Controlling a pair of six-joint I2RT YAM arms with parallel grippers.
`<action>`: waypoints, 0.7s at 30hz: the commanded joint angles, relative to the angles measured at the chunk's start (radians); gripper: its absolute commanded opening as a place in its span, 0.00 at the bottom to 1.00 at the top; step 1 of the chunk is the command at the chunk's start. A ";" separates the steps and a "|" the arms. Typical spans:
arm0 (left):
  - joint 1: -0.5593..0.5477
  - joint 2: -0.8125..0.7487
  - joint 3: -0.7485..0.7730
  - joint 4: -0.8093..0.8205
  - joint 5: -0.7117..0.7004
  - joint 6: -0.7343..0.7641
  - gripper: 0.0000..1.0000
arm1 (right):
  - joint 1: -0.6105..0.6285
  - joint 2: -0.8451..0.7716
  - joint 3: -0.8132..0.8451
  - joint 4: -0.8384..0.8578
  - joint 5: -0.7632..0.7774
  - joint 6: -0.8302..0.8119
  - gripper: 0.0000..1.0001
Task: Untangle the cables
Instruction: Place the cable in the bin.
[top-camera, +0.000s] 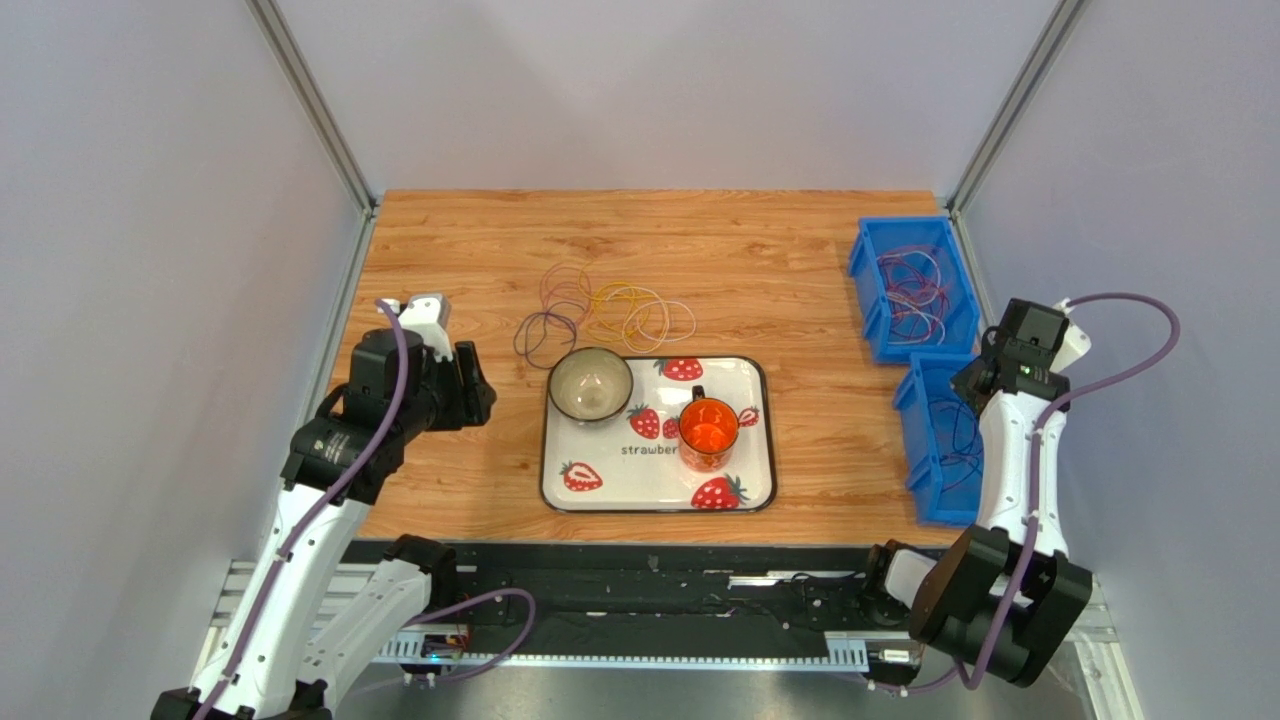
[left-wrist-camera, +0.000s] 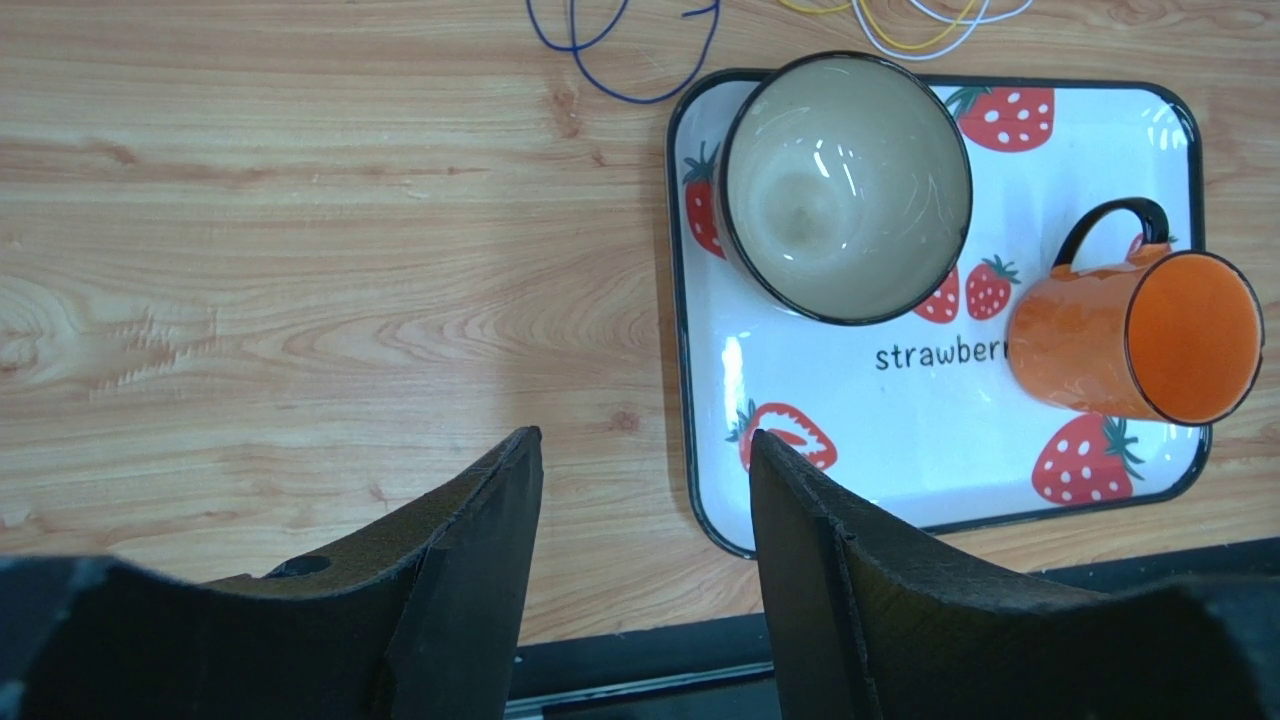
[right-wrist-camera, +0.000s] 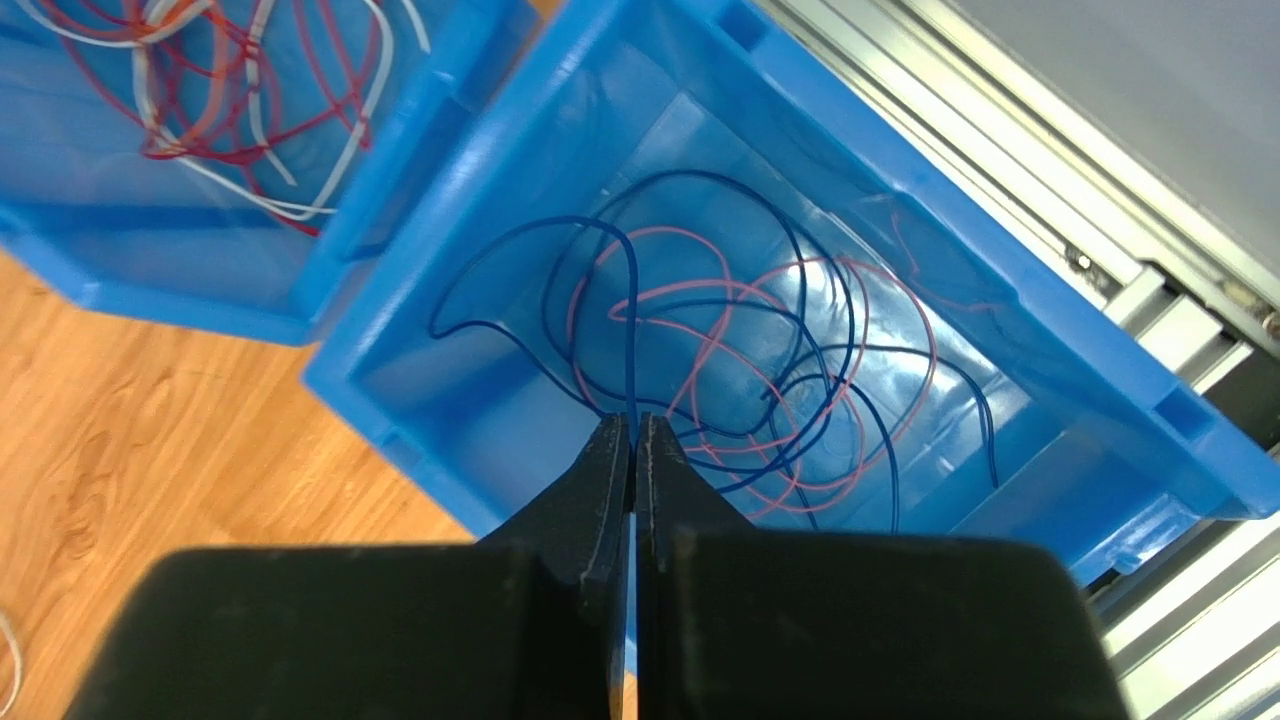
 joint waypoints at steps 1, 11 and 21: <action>-0.004 -0.007 -0.002 0.032 0.010 0.000 0.62 | -0.015 0.033 -0.060 0.088 0.029 0.038 0.00; -0.004 -0.001 -0.001 0.030 0.007 0.000 0.61 | -0.020 0.176 -0.106 0.161 -0.005 0.038 0.00; -0.004 -0.003 -0.001 0.030 0.005 -0.002 0.61 | -0.020 0.116 -0.073 0.135 -0.034 0.006 0.00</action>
